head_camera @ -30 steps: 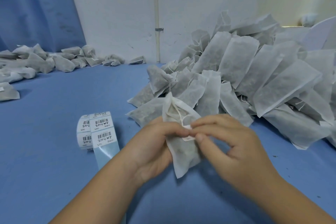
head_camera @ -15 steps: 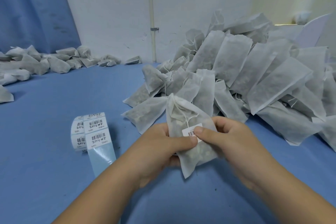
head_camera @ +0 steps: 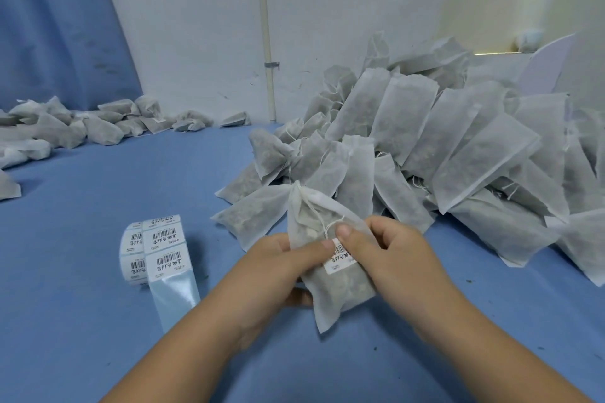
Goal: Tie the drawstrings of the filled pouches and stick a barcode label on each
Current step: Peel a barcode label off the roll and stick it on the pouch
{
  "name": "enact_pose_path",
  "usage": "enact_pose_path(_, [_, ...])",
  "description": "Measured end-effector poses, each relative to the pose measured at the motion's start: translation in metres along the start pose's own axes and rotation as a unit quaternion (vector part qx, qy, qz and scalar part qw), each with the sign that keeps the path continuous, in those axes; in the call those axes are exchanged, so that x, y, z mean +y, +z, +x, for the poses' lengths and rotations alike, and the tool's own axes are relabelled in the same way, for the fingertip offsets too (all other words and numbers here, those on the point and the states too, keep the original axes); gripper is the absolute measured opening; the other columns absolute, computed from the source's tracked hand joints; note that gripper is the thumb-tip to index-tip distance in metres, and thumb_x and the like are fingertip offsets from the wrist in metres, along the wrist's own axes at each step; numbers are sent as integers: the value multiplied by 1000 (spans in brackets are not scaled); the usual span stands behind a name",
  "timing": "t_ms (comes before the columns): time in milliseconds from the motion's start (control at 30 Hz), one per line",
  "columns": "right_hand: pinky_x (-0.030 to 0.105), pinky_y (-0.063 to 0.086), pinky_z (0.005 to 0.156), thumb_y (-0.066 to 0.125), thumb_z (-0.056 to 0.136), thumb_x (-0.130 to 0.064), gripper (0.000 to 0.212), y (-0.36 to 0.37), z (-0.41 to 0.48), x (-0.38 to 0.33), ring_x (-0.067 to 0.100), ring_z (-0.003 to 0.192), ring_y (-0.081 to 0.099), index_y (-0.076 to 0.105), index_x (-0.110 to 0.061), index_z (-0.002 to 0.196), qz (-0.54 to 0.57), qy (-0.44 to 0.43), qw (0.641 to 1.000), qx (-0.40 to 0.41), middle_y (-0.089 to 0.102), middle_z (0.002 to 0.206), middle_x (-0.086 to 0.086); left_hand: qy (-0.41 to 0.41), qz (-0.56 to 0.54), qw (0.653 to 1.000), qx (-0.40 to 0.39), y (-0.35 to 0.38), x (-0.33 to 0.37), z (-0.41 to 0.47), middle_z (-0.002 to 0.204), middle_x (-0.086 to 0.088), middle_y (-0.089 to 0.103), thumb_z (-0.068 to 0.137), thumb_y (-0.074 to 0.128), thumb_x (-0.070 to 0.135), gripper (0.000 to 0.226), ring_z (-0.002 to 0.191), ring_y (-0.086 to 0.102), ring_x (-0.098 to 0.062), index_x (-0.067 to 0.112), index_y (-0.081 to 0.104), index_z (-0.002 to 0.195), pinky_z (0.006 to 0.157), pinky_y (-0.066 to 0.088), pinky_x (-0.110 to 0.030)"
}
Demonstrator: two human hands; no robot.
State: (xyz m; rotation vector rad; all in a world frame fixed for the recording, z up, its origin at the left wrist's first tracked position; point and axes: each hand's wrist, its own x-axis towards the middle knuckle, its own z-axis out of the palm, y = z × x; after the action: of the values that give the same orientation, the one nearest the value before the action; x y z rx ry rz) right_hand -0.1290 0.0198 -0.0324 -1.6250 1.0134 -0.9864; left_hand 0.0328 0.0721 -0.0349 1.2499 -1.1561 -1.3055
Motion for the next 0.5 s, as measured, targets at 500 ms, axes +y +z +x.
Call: enact_pose_path(500, [23, 53, 56, 71, 85, -23, 14, 73, 17, -49, 13, 67, 69, 69, -15, 96, 119, -3, 984, -134, 75, 80, 3, 18, 12, 990, 137, -61, 36, -46, 91, -7, 76, 95, 58, 20, 19, 76, 72, -15, 16, 73, 106, 57, 54, -28])
